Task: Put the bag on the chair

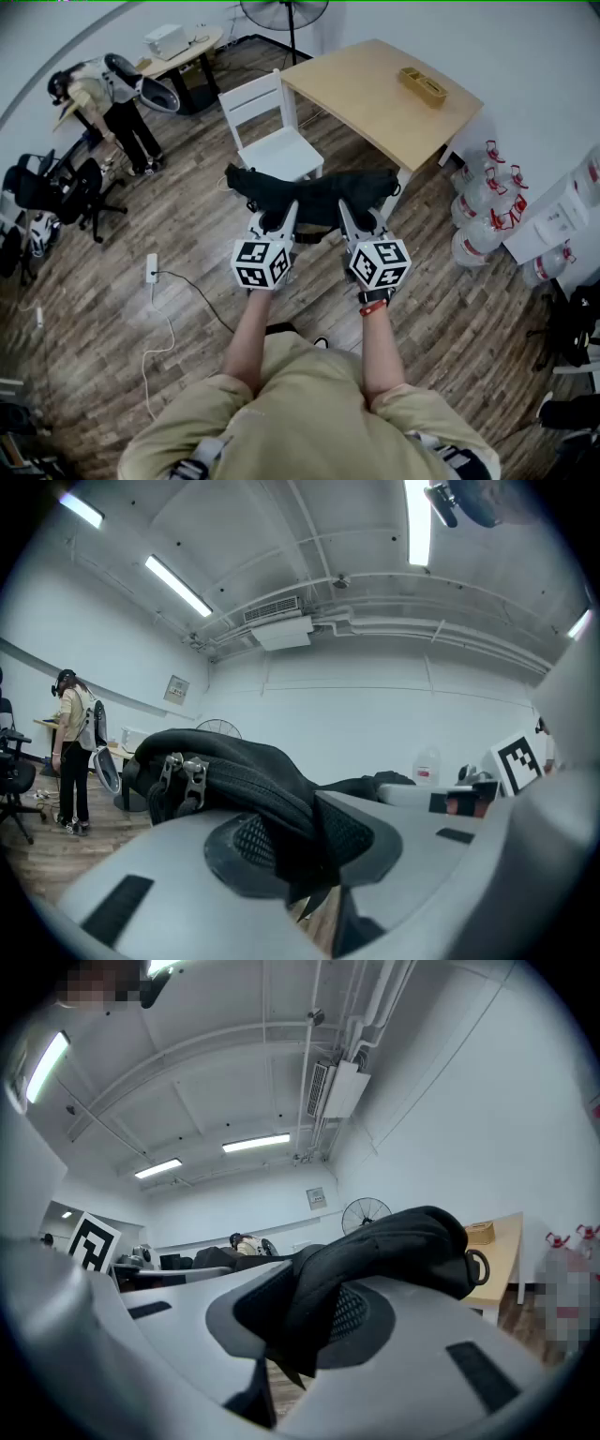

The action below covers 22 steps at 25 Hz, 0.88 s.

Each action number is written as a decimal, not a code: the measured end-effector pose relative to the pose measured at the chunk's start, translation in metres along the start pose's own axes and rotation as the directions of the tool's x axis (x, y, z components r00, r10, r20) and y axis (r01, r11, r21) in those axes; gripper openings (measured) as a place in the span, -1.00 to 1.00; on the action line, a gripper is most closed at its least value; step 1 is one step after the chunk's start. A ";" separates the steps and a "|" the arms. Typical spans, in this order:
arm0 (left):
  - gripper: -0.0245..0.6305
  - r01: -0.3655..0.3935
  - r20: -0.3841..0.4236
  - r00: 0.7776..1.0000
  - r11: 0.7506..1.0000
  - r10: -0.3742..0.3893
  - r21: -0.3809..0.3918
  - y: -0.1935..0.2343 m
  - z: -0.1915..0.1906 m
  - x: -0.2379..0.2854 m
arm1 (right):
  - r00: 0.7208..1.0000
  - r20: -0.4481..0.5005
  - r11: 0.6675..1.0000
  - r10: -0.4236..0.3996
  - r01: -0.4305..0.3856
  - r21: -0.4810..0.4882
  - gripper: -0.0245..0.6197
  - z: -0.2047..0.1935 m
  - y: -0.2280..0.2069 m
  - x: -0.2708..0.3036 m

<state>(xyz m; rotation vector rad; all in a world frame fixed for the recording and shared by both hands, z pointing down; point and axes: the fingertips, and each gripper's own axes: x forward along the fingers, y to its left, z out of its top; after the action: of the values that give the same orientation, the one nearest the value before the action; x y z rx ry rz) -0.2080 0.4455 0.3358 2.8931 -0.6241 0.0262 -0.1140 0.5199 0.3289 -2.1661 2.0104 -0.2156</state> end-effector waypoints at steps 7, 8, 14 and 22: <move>-0.61 0.005 -0.033 0.999 1.000 -0.005 -0.012 -0.001 -0.017 0.019 | 1.000 -0.028 0.999 -0.004 0.005 0.054 -0.69 -0.016 -0.022 0.004; -0.61 0.007 -0.038 0.999 1.000 -0.008 -0.018 0.003 -0.020 0.025 | 0.999 -0.034 0.998 -0.008 0.010 0.059 -0.69 -0.019 -0.026 0.008; -0.60 0.035 -0.074 0.997 0.998 -0.039 -0.054 0.034 -0.040 0.091 | 0.994 -0.093 0.995 -0.050 0.058 0.086 -0.69 -0.038 -0.073 0.059; -0.60 0.099 -0.063 0.993 0.992 -0.104 -0.082 0.097 -0.006 0.210 | 0.988 -0.095 0.989 -0.118 0.125 0.079 -0.69 -0.006 -0.135 0.168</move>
<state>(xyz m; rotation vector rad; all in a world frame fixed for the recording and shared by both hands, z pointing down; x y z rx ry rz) -0.0565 0.2748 0.3703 2.8306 -0.4555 0.0833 0.0287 0.3615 0.3631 -2.2656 1.8788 -0.4148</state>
